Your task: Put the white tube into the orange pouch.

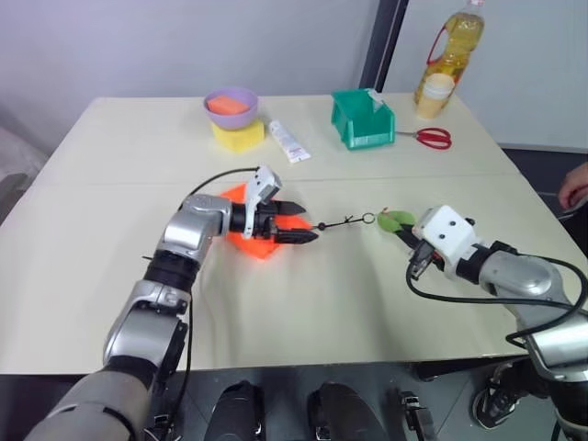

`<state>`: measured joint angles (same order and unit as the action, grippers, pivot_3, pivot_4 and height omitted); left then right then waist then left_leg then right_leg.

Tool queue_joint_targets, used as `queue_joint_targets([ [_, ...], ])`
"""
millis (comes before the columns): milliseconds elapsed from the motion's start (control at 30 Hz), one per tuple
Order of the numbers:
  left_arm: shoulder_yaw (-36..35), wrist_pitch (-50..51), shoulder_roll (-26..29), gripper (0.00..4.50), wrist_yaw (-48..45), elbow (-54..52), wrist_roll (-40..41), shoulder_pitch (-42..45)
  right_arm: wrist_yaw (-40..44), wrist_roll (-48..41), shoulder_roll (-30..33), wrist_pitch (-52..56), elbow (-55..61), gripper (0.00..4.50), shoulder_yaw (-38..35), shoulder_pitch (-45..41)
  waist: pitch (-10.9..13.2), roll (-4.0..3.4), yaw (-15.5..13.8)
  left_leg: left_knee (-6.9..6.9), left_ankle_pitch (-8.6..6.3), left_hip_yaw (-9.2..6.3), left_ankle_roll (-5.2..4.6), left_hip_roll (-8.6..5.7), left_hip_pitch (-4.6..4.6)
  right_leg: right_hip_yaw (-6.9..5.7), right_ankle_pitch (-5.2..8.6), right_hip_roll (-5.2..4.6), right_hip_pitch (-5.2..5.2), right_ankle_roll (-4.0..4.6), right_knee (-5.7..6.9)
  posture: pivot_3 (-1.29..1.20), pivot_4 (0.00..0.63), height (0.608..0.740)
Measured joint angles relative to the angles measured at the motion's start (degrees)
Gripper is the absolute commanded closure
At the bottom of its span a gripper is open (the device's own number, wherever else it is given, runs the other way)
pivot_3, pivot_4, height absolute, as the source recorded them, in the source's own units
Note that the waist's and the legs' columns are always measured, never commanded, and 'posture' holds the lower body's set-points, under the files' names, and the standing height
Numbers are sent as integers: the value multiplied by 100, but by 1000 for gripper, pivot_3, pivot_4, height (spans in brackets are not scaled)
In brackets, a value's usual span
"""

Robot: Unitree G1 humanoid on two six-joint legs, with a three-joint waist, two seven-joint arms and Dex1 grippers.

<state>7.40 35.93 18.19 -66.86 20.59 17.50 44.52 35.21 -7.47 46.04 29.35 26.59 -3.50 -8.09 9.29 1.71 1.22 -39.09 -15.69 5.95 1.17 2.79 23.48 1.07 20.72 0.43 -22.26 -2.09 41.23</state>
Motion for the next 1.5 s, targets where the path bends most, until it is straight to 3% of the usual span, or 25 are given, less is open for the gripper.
queue_joint_targets([
  [100, -45, 626, 32, 29, 269, -565, 285, -549, -4, -3, -2, -2, 46, 4500, -16, -9, 0, 0, -11, -1, 2, -2, 4, 0, -1, -1, 0, 0, 1, 1, 4, 0, 150, 740],
  [267, -508, 1018, 110, 29, 738, -1073, 678, -717, 68, -80, -17, -108, 154, 4500, -18, -14, 0, 0, -33, -3, 3, -4, 2, -2, -6, -2, -4, -1, 8, -3, 6, 0, 150, 740],
  [467, -709, 1013, 189, 29, 1028, -1121, 822, -714, 526, -627, -96, -166, 738, 4500, -28, 138, 0, 0, -33, 0, 3, -4, 2, -2, -4, -2, -4, 1, 7, -3, -1, 0, 150, 740],
  [700, -679, 750, 807, 29, 865, -1019, 790, -775, 1076, -971, 373, 165, 1244, 4500, -21, 967, 0, 1, -23, 0, 0, -3, -4, -2, -7, -2, -5, -3, 13, -4, -5, 0, 150, 740],
  [833, -506, 511, 1125, 29, 587, -951, 656, -875, 1029, -945, 387, 170, 1243, 4500, -23, 997, 0, 1, -18, 1, 0, -4, -2, -2, -8, -3, -5, -1, 11, -4, -2, 0, 150, 740],
  [967, -339, 271, 1312, 29, 424, -893, 501, -910, 913, -773, 402, 149, 1224, 4500, -18, 1026, 0, 1, -33, 1, -2, -4, -7, -2, -5, -3, -4, -3, 11, -4, -6, 0, 150, 740],
  [1167, -174, -67, 1423, 29, 265, -899, 358, -970, 315, 228, 624, 11, 299, 4500, -59, 928, 0, 0, -41, 1, -2, -2, -6, -3, -7, -3, -4, -5, 11, -4, -5, 0, 150, 740],
  [1500, -147, -122, 1417, 29, 227, -929, 346, -997, 43, 569, 454, -58, 27, 4500, -57, 729, -1, -1, -42, 4, -2, -2, -7, -4, -7, -2, -4, -5, 11, -4, -6, 0, 150, 740],
])
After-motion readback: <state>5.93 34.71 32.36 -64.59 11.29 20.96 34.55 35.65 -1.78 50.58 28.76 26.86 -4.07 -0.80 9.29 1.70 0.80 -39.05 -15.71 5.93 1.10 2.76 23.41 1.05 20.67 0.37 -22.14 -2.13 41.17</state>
